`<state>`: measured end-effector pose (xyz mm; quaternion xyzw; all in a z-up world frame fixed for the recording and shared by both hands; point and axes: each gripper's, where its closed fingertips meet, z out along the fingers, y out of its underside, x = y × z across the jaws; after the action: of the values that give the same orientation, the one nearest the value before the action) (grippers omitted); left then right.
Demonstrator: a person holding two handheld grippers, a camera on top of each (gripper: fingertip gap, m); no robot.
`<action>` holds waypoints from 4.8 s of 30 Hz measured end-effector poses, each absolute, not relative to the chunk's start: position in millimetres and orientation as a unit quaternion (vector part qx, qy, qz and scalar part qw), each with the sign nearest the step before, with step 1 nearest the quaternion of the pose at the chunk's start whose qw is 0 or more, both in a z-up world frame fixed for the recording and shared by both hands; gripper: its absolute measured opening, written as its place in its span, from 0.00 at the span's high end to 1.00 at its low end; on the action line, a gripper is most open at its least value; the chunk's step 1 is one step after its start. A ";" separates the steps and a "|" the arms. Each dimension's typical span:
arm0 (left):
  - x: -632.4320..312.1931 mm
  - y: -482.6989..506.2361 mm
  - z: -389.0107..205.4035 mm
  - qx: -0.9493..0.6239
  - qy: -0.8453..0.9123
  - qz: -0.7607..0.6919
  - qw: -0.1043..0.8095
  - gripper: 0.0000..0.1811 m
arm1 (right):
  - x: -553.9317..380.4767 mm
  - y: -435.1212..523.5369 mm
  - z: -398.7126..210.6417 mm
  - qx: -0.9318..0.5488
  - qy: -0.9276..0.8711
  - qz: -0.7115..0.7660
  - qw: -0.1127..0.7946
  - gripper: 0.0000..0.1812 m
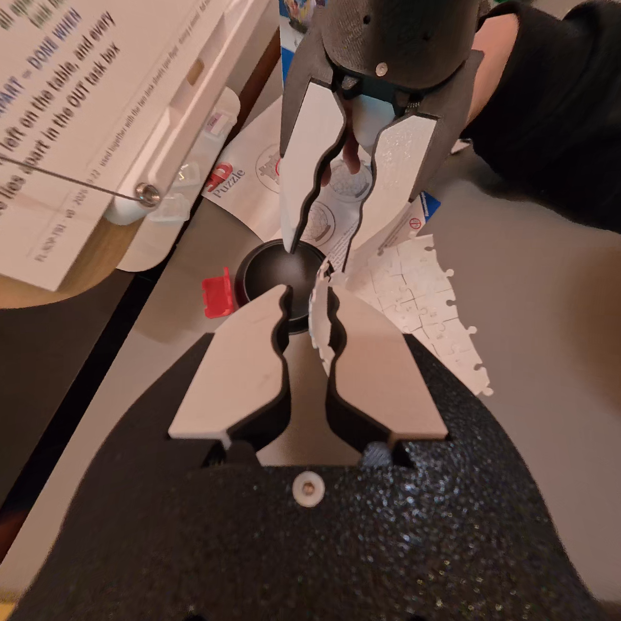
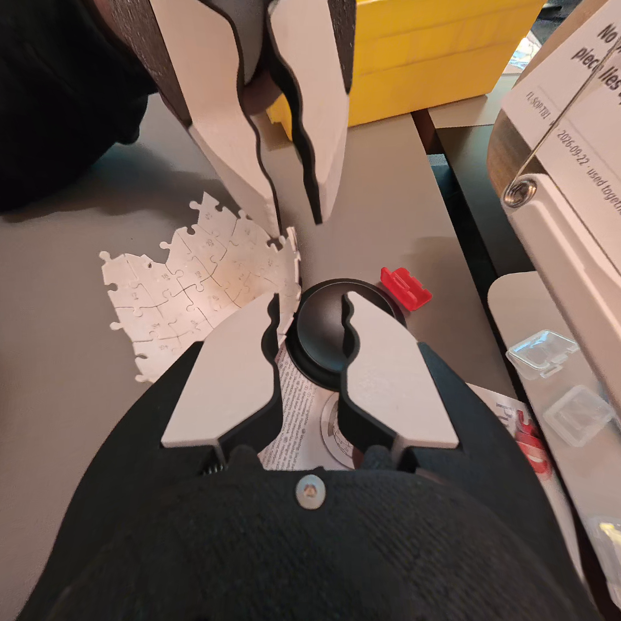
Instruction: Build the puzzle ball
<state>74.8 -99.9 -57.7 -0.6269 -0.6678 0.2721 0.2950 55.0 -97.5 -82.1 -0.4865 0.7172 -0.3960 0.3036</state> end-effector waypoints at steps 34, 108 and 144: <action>154.7 55.0 -117.5 -0.476 -0.786 0.348 0.184 0.87 | 32.2 34.5 -16.7 -0.349 0.786 -0.449 0.242 0.81; 46.7 -117.8 -32.1 -0.604 -0.583 0.347 0.419 0.81 | 40.6 -83.3 -53.8 -0.375 0.780 -0.394 0.310 0.99; 61.3 -96.2 -80.5 -0.756 -0.526 0.288 0.264 0.95 | 47.0 -84.9 -74.7 -0.387 0.789 -0.394 0.271 0.99</action>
<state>61.3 -96.2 -80.5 -0.7556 -0.5258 0.2880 0.2639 47.0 -84.9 -74.7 -0.3872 0.7885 -0.3936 0.2710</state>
